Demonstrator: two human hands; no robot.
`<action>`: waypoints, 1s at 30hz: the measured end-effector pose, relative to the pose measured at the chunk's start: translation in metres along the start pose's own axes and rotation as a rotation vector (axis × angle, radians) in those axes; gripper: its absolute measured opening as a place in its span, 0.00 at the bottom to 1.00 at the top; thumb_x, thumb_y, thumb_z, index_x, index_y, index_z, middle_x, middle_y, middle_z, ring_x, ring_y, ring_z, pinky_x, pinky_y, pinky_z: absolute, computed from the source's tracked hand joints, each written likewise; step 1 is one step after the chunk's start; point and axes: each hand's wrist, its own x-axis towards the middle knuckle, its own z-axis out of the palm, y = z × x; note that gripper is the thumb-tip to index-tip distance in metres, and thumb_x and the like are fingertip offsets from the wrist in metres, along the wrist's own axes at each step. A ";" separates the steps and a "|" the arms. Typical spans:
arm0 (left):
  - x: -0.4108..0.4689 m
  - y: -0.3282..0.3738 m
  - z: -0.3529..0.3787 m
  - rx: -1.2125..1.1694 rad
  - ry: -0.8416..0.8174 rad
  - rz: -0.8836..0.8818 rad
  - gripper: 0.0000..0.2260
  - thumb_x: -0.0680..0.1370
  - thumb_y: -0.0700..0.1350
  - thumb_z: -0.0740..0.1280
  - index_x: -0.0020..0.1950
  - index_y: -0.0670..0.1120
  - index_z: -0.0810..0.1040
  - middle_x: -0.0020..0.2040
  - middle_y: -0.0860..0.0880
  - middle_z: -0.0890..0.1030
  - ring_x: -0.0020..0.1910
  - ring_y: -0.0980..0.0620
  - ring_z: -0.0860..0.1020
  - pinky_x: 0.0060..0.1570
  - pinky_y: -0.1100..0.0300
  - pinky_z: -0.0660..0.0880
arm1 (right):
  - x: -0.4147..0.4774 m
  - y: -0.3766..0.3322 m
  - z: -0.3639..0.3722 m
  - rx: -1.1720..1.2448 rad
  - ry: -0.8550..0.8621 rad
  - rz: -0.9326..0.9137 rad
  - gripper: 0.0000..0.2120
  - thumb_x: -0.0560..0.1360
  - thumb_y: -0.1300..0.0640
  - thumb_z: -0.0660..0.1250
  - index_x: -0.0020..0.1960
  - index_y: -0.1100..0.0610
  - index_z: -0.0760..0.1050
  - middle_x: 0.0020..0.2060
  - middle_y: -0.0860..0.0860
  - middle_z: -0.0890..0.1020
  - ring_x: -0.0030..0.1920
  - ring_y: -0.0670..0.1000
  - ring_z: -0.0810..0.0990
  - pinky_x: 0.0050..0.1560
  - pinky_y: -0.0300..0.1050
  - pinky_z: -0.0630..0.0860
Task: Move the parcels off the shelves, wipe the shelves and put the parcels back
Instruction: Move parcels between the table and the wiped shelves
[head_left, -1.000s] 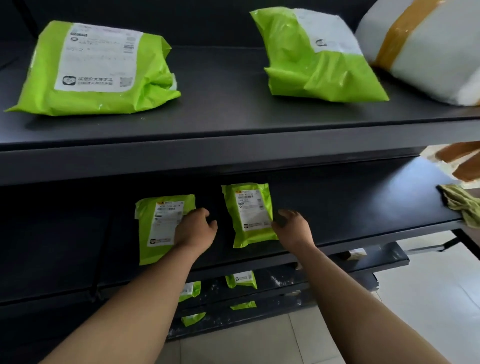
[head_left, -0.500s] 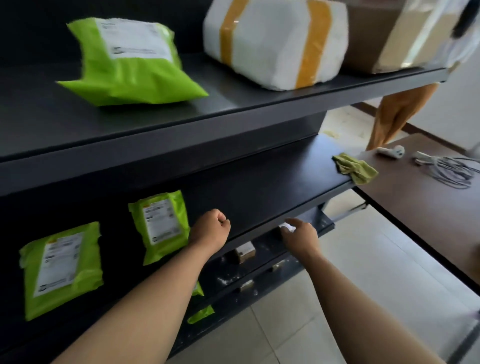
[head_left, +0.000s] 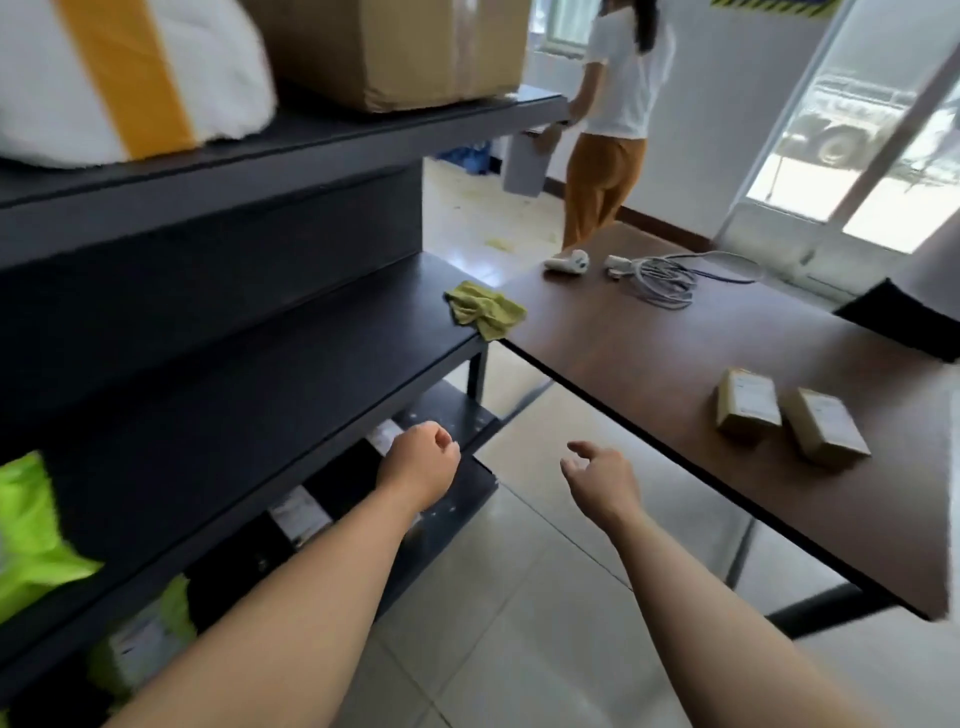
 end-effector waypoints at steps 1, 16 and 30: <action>0.002 0.015 0.015 0.010 -0.021 0.016 0.05 0.76 0.47 0.63 0.43 0.48 0.77 0.45 0.48 0.81 0.46 0.47 0.78 0.48 0.56 0.76 | 0.005 0.017 -0.012 0.010 0.013 0.024 0.18 0.77 0.56 0.62 0.65 0.56 0.76 0.54 0.59 0.82 0.57 0.58 0.79 0.58 0.46 0.74; 0.046 0.178 0.175 0.105 -0.309 0.246 0.07 0.77 0.48 0.62 0.46 0.47 0.78 0.47 0.47 0.81 0.47 0.46 0.78 0.49 0.55 0.77 | 0.037 0.181 -0.135 0.172 0.263 0.361 0.18 0.76 0.57 0.63 0.65 0.56 0.76 0.63 0.51 0.78 0.63 0.52 0.75 0.62 0.43 0.70; 0.154 0.323 0.290 0.143 -0.480 0.410 0.06 0.76 0.48 0.65 0.49 0.47 0.77 0.49 0.48 0.81 0.48 0.49 0.77 0.48 0.59 0.73 | 0.138 0.247 -0.220 0.232 0.438 0.584 0.17 0.78 0.55 0.63 0.66 0.54 0.75 0.62 0.50 0.78 0.60 0.51 0.77 0.61 0.46 0.74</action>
